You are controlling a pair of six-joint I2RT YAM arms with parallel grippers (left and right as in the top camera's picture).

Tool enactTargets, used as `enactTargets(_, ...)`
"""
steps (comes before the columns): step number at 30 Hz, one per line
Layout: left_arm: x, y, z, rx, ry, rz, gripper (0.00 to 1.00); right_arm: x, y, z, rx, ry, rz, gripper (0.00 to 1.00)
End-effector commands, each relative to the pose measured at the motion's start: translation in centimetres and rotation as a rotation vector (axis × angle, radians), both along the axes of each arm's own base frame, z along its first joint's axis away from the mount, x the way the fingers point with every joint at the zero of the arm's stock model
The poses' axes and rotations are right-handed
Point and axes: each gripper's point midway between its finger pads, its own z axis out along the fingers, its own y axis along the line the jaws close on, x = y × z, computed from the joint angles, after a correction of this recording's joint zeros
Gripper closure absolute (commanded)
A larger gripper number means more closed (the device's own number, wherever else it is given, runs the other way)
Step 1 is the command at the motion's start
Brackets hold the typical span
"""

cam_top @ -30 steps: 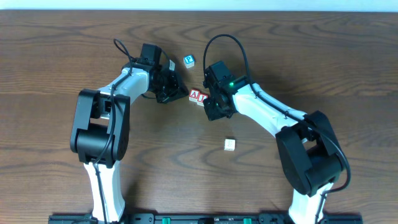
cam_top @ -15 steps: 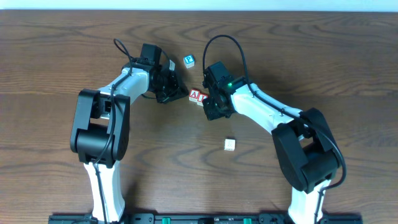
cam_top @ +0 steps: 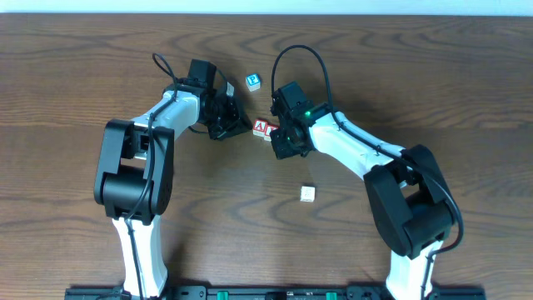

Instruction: Spell out Ai2

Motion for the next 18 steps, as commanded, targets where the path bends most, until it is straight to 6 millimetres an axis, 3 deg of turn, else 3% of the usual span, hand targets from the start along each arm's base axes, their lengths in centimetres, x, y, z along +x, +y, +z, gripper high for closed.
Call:
enactTargets(1, 0.13, 0.04, -0.53, 0.010, -0.001, -0.010, 0.94, -0.35, 0.15, -0.68, -0.012, 0.009, -0.012, 0.98)
enactTargets(18, 0.14, 0.04, -0.53, 0.010, 0.001, -0.007, 0.94, 0.40, 0.62, -0.72, 0.007, -0.018, -0.019, 0.98)
